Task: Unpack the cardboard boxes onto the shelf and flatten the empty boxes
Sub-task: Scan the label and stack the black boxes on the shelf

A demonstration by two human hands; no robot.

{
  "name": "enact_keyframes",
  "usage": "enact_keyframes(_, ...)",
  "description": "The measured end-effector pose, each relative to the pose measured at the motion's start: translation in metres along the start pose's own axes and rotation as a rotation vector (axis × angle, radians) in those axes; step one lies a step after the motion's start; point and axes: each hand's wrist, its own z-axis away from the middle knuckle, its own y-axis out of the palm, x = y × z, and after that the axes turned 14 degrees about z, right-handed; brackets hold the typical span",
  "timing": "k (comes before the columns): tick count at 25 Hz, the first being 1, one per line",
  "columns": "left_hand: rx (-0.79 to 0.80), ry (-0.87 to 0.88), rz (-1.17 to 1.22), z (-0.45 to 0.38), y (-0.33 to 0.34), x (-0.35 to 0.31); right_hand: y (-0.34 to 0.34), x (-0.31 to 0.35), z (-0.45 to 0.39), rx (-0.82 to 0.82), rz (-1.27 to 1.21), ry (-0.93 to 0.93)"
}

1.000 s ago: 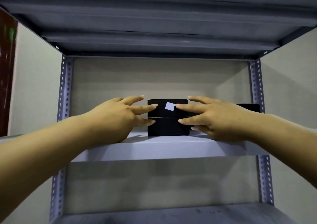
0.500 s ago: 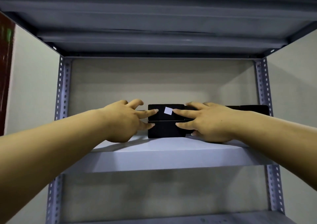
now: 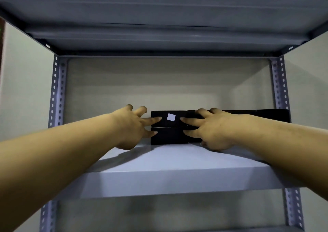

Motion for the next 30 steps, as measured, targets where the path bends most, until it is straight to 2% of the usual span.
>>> enact_keyframes(5,0.04,-0.005,0.045,-0.009,0.001,0.001,0.0,0.0,-0.005,0.065,-0.009,0.009)
enact_keyframes(8,0.018,-0.001,0.096,-0.009,0.0,-0.001,-0.003,0.001,-0.002,0.048,-0.051,0.02)
enact_keyframes(10,-0.013,0.005,0.154,-0.006,0.0,-0.001,-0.006,0.002,0.004,-0.034,-0.101,0.026)
enact_keyframes(13,-0.083,-0.001,0.304,0.002,-0.004,-0.004,-0.012,0.005,0.014,-0.24,-0.167,0.043)
enact_keyframes(19,-0.379,-0.126,0.736,0.029,-0.01,-0.005,-0.019,0.002,0.039,-0.429,-0.519,0.179)
enact_keyframes(24,-0.85,-0.23,1.086,0.054,-0.011,-0.023,-0.02,0.011,0.065,-0.751,-1.006,0.309)
enact_keyframes(27,-1.071,-0.22,1.148,0.078,-0.013,-0.038,-0.026,0.029,0.084,-0.922,-1.189,0.398)
enact_keyframes(30,-1.176,-0.225,1.156,0.107,-0.013,-0.051,-0.036,0.047,0.097,-0.988,-1.304,0.425)
